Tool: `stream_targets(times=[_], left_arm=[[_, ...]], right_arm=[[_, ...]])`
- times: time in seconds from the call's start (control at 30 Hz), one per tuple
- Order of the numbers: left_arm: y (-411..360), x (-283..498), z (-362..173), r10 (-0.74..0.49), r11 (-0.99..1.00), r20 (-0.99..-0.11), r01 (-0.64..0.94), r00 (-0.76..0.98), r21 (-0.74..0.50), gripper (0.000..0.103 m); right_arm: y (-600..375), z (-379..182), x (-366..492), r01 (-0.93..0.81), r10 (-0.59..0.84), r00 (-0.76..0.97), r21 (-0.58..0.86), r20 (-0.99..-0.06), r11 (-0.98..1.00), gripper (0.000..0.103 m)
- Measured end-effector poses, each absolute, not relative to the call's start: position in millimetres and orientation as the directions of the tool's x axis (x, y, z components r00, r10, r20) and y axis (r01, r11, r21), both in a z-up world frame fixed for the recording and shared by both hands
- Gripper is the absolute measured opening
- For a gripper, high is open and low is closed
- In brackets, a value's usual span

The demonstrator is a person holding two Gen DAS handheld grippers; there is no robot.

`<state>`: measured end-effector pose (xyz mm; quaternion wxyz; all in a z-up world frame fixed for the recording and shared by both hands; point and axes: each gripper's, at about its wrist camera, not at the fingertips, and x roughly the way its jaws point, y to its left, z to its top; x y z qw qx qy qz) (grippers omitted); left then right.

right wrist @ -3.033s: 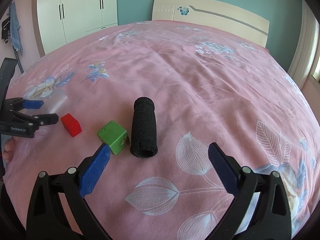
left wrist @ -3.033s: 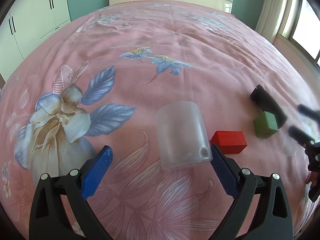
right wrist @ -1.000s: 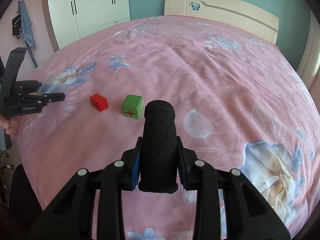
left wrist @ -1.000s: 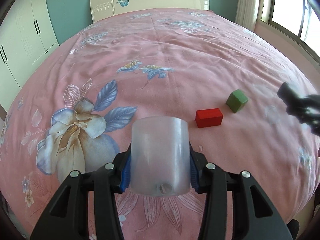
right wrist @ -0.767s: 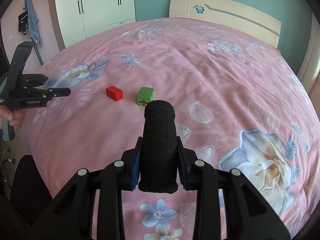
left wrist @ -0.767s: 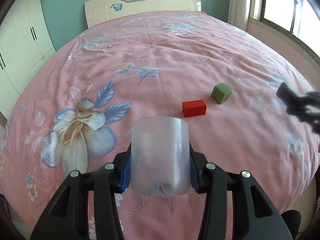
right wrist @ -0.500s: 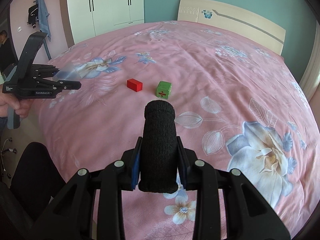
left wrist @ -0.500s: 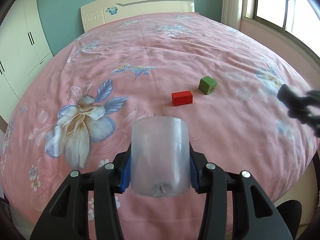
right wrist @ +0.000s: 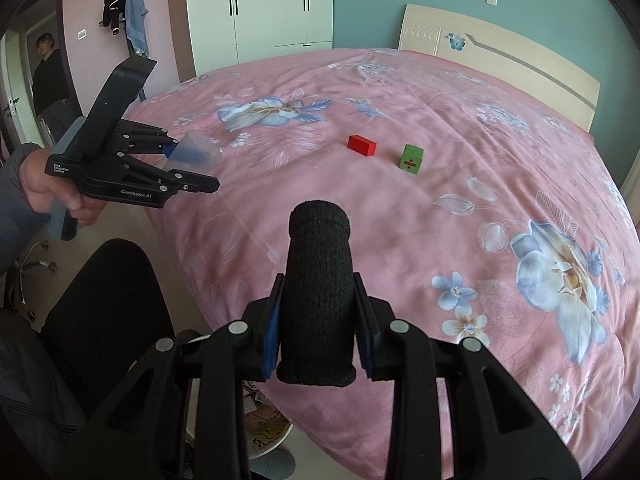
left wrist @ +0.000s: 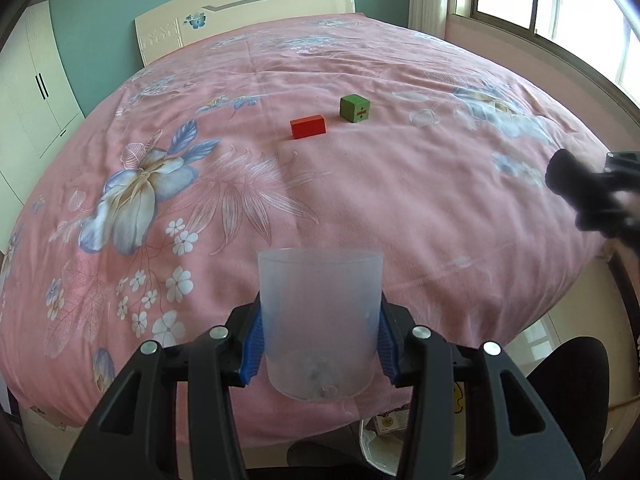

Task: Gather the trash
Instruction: 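Carry the black cylinder and clear cup with both tools over the trash bin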

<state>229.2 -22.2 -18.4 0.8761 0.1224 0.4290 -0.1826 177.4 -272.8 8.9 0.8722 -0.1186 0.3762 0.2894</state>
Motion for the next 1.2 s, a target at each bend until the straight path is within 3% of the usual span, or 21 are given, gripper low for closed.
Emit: stream_targets(times=[0.63, 1.2], left_arm=[[-33, 125, -102, -0.253, 0.844, -0.873, 0.536, 0.417, 0.011, 0.049], [-65, 77, -194, -0.223, 0.801, -0.951, 0.597, 0.213, -0.055, 0.049]], right_arm=[[-214, -49, 78, -0.717, 0.499, 0.397, 0.079, -0.77, 0.693, 0.032], [-191, -125, 47, -0.716, 0.5, 0.253, 0.188, -0.828, 0.673, 0.032]])
